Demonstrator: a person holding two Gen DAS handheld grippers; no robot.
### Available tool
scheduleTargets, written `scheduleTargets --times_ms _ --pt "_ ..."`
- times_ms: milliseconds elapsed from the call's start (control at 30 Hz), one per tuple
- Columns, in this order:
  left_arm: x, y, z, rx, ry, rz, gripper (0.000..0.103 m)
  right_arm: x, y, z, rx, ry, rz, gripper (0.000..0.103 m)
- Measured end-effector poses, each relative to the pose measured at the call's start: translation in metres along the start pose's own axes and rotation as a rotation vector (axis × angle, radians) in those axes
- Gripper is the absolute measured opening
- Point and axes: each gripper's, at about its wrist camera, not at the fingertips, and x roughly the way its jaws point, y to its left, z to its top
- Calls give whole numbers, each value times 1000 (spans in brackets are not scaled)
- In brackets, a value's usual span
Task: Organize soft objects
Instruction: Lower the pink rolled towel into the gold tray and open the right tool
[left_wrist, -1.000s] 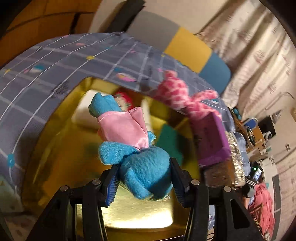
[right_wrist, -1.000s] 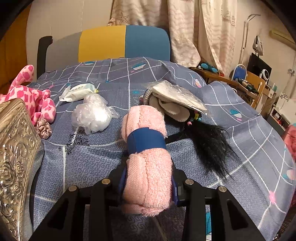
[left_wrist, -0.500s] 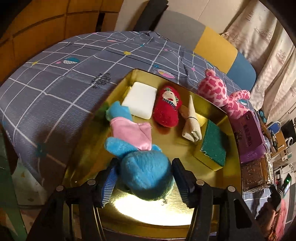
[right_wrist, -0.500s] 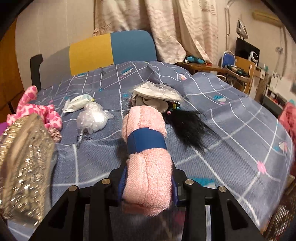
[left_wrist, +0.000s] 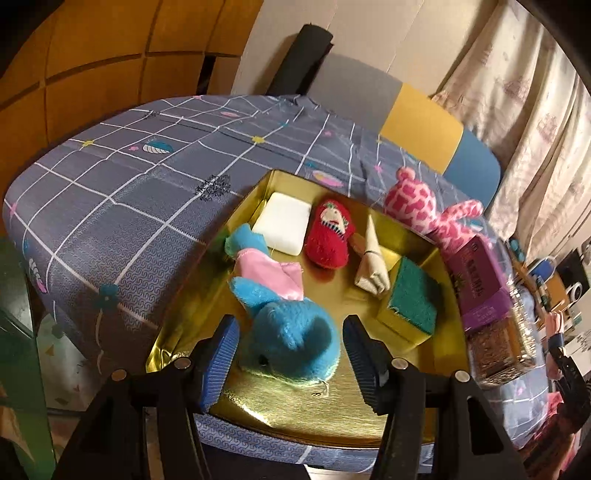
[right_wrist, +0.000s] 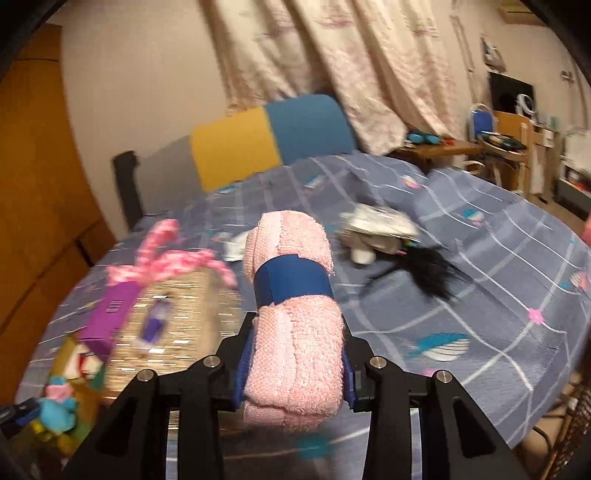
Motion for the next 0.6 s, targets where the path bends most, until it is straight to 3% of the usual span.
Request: scheduleTargets --times_ms 167,367,600 --pt "-5 3 -1 -17 -7 -66 59 -15 51 2 -57 -5 126 39" --pt "-12 -3 -6 13 -19 -93 59 -22 128 -7 -173 32 311 39" --pt "-16 -3 -7 26 -24 -109 58 -1 218 -43 -342 197 525 39"
